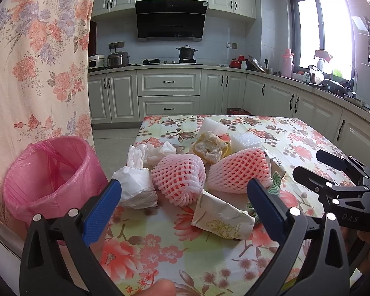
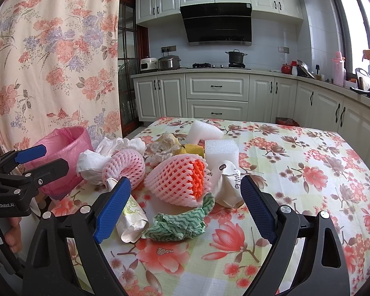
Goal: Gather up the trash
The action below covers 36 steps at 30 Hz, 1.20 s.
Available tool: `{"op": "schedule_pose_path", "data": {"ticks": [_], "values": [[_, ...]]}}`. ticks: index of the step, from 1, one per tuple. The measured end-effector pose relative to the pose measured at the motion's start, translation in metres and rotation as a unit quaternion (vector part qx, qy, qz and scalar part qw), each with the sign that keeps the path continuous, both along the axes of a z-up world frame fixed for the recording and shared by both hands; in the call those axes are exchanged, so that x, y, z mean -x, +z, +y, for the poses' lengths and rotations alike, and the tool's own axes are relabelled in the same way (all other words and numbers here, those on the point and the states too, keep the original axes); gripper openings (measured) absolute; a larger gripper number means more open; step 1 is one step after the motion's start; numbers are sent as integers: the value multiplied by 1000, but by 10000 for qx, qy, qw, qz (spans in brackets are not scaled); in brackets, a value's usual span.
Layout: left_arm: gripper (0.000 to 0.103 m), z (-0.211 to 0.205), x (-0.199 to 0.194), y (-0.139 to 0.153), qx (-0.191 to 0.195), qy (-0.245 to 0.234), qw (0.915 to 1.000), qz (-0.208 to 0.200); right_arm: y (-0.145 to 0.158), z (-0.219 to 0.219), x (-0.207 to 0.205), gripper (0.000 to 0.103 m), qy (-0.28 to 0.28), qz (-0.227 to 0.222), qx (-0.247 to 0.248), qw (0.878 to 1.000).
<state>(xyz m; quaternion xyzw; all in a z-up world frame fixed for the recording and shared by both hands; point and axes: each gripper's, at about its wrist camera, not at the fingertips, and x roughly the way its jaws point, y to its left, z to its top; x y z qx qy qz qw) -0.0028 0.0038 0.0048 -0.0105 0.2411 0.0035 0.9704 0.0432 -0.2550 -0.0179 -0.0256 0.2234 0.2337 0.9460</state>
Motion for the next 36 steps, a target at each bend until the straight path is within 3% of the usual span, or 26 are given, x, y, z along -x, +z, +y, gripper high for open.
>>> {"op": "schedule_pose_path", "data": {"ticks": [36], "values": [[99,5,-1,1,-5,39,10000,16,-6,-1,-3,85,-15,88,-10,10000]]}}
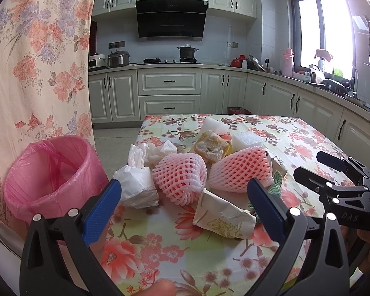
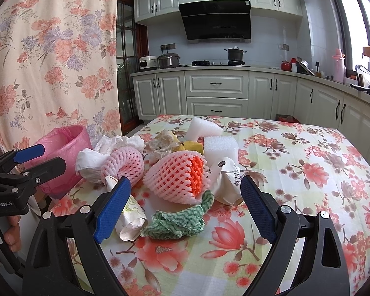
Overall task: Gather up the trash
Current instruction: 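Grasp a pink foam net with the left tool while the right tool grasps another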
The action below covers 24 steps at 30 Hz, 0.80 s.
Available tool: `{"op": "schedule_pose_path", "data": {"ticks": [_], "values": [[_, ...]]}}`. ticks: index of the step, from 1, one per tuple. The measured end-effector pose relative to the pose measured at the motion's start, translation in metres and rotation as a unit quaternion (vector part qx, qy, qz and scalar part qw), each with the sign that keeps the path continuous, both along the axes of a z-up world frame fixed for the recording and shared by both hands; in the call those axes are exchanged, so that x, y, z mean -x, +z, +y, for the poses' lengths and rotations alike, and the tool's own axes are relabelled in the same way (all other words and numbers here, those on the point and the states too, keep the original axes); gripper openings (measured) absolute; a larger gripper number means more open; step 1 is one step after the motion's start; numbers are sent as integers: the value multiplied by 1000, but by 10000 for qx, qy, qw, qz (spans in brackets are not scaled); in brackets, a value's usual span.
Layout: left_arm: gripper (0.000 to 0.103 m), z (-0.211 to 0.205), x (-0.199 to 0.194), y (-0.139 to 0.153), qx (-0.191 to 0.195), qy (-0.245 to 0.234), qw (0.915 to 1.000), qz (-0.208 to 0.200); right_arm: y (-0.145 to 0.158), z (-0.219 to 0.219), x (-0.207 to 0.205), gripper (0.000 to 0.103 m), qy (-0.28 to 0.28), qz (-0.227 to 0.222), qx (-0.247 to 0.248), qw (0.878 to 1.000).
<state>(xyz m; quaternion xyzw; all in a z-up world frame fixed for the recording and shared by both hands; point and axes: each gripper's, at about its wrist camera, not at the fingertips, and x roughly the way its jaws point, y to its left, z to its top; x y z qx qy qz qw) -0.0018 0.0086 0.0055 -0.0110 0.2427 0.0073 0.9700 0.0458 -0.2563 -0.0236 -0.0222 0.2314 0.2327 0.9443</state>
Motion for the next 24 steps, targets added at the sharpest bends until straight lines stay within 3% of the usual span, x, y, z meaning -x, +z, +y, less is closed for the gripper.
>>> {"op": "schedule_pose_path", "data": {"ticks": [12,24], "values": [[99,7,-9,-17,73,111,9997,224,-11,-2,-22,85,-3,516,30,9987],[98,28,-32,-21,263,379,9979,462,-13,29,-67,85,274,957,367,9944]]}}
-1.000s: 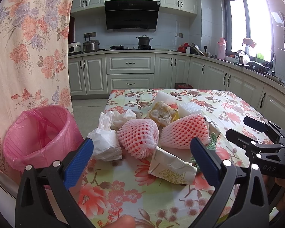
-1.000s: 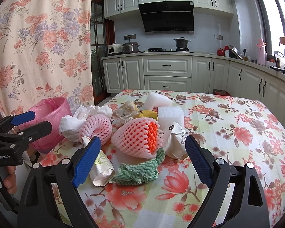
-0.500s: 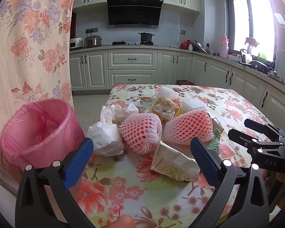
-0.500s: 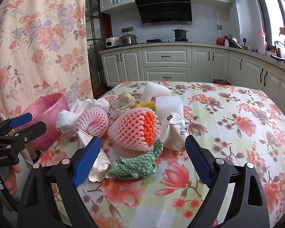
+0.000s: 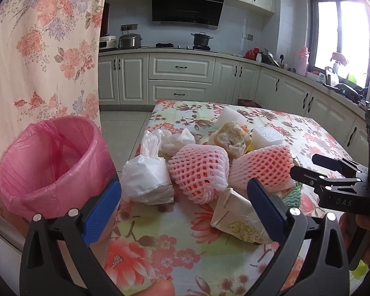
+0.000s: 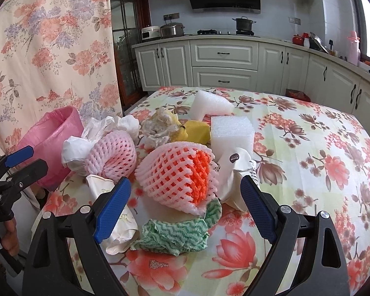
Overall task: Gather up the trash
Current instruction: 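Grasp a pink foam net with the left tool while the right tool grasps another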
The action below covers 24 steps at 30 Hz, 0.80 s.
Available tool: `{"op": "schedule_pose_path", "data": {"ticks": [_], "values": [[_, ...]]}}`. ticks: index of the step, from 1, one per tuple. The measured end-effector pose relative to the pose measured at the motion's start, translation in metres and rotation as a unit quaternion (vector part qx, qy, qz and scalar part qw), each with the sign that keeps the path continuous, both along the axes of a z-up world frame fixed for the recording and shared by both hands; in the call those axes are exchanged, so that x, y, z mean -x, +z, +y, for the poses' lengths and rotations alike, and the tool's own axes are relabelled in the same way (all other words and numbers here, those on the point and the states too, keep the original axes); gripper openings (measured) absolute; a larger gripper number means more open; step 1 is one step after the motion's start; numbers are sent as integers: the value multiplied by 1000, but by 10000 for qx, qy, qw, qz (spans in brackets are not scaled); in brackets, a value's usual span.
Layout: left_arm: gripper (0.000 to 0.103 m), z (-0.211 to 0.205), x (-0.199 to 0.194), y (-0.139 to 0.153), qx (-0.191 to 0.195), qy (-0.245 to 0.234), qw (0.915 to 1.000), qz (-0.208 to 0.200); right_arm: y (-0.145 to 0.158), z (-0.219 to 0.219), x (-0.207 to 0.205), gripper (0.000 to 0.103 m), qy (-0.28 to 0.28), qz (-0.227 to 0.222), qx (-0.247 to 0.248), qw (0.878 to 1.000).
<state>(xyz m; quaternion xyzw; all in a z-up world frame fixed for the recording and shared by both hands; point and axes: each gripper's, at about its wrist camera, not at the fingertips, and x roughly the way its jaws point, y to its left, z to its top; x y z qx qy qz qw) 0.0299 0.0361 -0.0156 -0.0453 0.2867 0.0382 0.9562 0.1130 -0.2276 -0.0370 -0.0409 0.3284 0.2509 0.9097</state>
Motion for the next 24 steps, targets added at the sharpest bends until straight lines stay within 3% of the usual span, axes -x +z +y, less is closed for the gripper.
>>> {"op": "schedule_pose_path", "data": {"ticks": [7,9,15,18,24], "values": [[97,14,-18,-4,124,149,9996,227,-5,14,-22,85,164,202,162,9995],[89,12,-24,-3,164,72,9995,263,-6,16,-27,85,185,247,228,9993],[79,-2,-48,-5,352,-239,9983,407,-10,26,-40,82,268,362,465,9979],[72,-6,-59,-10,466,-340,9969,537,-15,29,-46,76,310,479,542,9969],[69,-12,-73,-20,591,-474,9940,789,-24,36,-49,44,479,606,715,9944]]}}
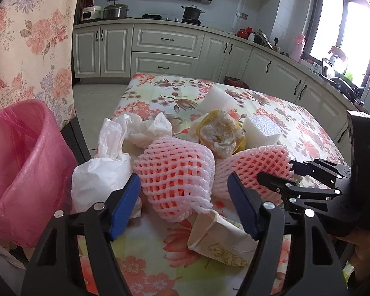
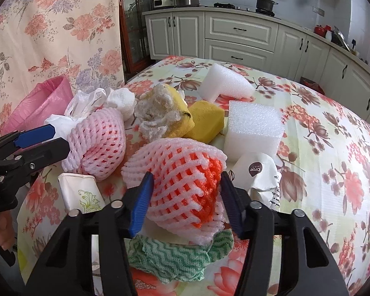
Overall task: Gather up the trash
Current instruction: 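Grasp a pink foam net with the left tool while the right tool grasps another, then carry both pink foam nets over the pink bin with both tools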
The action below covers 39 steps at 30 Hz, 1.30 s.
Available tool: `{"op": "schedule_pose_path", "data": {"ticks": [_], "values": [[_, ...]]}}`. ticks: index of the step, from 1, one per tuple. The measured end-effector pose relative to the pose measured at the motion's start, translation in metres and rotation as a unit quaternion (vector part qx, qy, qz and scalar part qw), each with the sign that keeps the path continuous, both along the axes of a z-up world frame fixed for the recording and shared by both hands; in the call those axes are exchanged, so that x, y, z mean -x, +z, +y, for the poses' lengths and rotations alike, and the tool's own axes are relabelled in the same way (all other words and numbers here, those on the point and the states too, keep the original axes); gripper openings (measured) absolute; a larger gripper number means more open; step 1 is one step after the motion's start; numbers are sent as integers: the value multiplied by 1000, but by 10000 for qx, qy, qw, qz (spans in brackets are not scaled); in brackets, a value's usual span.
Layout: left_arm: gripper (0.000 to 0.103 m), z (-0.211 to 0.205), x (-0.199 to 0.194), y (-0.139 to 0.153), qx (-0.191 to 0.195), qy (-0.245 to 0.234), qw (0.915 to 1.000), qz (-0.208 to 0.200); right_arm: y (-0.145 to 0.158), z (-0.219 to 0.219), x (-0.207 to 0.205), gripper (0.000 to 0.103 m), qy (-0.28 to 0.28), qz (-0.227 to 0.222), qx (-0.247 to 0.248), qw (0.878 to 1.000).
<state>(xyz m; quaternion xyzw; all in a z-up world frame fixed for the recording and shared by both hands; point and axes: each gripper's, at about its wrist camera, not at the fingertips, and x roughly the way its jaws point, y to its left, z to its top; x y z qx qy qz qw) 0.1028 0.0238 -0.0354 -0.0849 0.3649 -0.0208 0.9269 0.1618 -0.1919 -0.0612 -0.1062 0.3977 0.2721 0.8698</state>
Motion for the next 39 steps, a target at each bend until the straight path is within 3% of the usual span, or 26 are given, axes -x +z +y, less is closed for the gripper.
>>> {"op": "schedule_pose_path", "data": {"ticks": [2,4,7,9,12,24,39], "values": [[63,-2,-5,-3,7,-19,9999,106,0,-1,0,34,20,16,-26,10000],[58,-3,-12,-7,-5,-13,9996,284,2,-4,1,30,47,25,-73,10000],[46,-5,-20,-12,5,-7,9990,458,6,-5,3,28,90,13,-133,9999],[31,-6,-22,-14,39,-16,9986,528,8,-7,5,28,92,7,-178,9998],[22,-5,-21,-11,110,-59,9987,485,13,-12,6,27,35,-5,-294,9996],[17,-11,7,22,235,-126,9996,-16,46,-37,20,27,-170,-234,-674,9973],[17,-20,26,63,122,-216,9984,-502,78,-51,37,27,-383,-714,-899,9927]]}}
